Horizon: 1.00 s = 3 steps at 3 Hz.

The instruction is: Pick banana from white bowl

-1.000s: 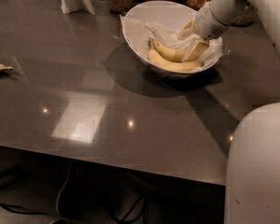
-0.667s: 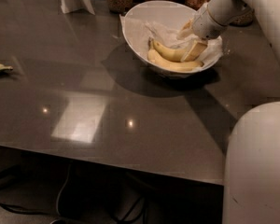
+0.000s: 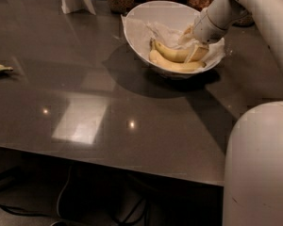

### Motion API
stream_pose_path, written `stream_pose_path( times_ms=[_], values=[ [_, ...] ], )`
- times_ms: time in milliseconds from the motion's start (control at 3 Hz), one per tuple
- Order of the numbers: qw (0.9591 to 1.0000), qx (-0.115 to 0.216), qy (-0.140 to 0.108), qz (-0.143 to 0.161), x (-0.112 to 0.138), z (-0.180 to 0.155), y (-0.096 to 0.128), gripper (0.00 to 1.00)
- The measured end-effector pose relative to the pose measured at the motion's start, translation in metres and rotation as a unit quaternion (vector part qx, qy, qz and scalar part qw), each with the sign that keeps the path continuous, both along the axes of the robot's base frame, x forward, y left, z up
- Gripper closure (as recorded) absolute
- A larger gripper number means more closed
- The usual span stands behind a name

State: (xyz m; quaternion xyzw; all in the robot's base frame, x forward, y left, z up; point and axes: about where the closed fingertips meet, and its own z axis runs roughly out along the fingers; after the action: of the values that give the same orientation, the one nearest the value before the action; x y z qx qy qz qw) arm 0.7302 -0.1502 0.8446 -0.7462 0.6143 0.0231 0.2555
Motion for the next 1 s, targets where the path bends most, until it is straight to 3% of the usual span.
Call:
stream_pose_path(
  times_ms=[333, 1000],
  values=[
    [0.9995, -0.024, 0.019, 0.002, -0.005, -0.0117, -0.0034, 0.48],
    [0.9987, -0.045, 0.025, 0.0, -0.0074, -0.0118, -0.0078, 0.9]
  ],
)
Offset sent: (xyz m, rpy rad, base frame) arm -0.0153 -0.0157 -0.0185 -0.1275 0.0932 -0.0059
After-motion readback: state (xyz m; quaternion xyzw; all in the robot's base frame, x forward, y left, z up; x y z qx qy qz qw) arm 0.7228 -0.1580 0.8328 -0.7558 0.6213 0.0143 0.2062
